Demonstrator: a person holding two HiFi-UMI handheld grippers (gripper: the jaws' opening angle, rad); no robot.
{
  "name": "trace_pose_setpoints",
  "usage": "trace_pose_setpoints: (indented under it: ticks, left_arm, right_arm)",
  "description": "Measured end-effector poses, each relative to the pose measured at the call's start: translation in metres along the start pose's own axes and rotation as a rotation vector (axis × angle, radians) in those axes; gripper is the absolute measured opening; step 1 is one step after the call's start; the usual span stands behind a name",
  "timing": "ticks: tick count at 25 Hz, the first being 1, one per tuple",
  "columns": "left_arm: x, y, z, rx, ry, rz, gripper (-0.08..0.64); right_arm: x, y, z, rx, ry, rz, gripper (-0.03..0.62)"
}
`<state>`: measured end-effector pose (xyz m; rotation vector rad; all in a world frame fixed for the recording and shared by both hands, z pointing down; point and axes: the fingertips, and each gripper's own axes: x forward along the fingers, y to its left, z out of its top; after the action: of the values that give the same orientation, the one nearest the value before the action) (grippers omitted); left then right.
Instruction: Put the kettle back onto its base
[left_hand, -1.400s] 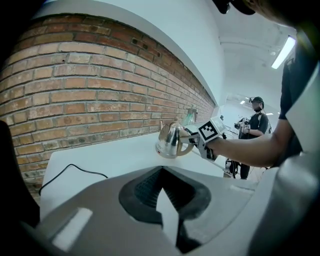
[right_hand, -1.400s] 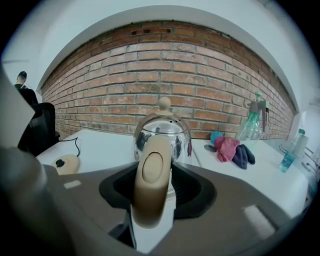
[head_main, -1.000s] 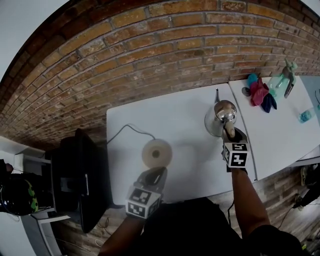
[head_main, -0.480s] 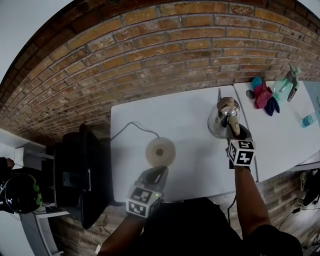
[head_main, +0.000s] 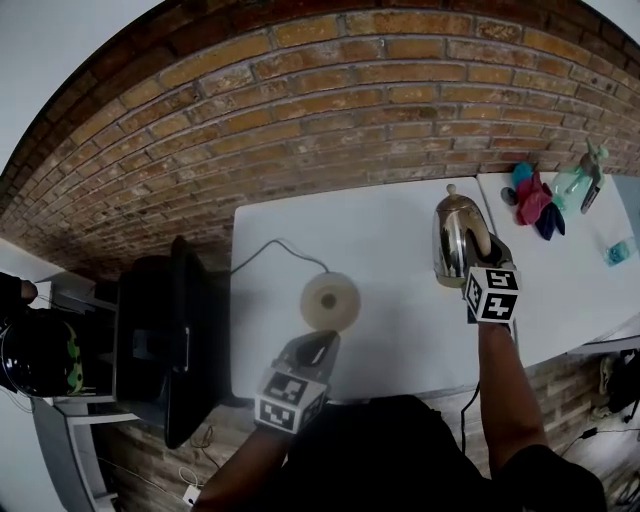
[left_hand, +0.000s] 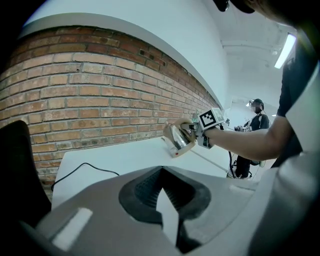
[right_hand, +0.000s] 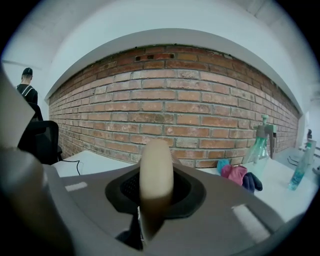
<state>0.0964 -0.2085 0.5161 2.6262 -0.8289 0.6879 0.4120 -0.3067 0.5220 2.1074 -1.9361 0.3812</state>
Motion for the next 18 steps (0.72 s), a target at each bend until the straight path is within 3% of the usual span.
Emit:
trace_pose_setpoints:
  ticks: [18]
  left_arm:
    - [-0.023,0.01,-0.005,-0.024,-0.039,0.043,0.0]
  right_arm:
    - [-0.02,0.035,0.028,-0.024,-0.052,0.072,0.081]
